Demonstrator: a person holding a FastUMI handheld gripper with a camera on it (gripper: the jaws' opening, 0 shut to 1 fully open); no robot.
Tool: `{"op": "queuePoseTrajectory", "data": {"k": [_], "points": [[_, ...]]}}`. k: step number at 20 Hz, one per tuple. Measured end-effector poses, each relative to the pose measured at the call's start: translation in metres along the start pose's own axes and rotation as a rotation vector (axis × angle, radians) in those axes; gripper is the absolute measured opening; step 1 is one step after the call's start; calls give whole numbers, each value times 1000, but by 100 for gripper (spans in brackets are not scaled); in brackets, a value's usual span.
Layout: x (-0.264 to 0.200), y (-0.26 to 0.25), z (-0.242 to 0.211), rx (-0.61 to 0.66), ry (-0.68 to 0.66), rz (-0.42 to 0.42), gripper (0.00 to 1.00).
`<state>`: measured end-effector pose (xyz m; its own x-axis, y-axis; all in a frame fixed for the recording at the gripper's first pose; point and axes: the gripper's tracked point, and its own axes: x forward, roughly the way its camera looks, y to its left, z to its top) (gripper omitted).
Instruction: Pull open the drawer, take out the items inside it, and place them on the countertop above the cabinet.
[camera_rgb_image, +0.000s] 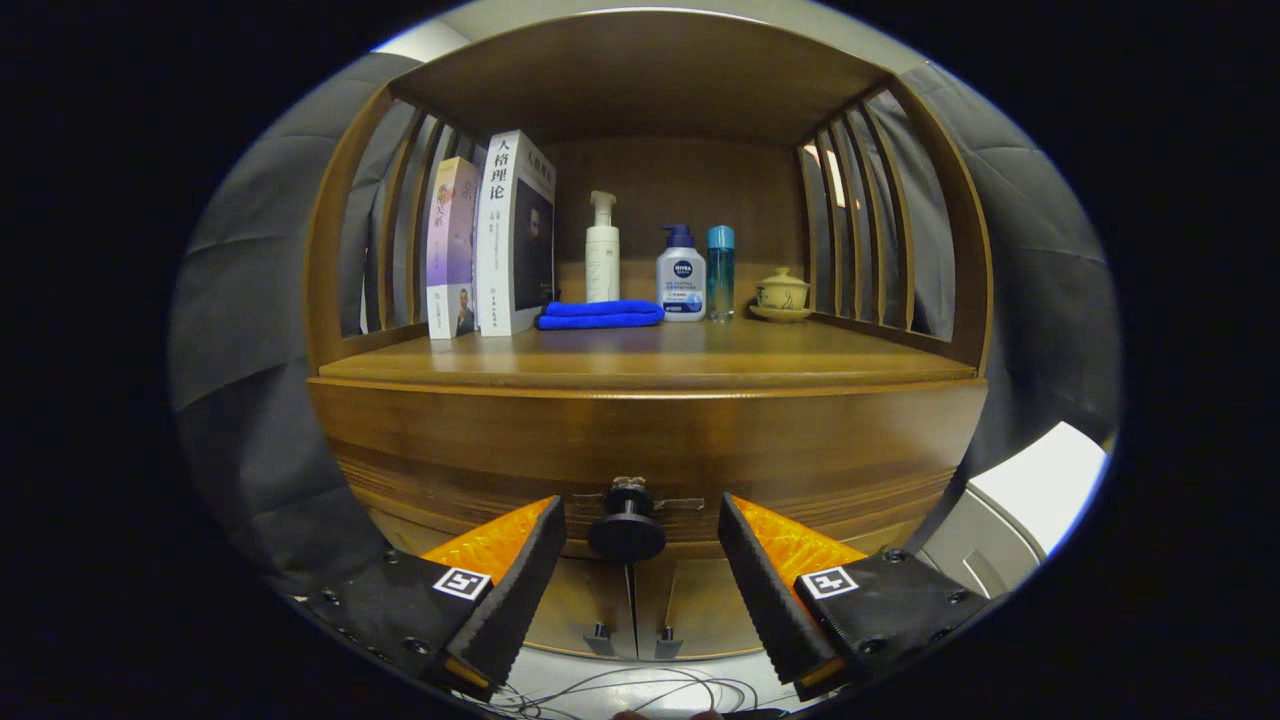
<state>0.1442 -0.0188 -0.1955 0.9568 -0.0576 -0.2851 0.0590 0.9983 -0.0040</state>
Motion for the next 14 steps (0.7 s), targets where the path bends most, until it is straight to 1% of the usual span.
{"op": "queuePoseTrajectory", "data": {"k": [3,6,7,9,13,14], "points": [[9,5,-8,-3,26,21,97],[17,6,-11,-22,31,18,97],[17,7,-11,-26,26,17,95],[21,6,-8,-22,21,9,80],[22,8,-11,-9,52,17,50],[22,8,-10,8,49,16,50]]}}
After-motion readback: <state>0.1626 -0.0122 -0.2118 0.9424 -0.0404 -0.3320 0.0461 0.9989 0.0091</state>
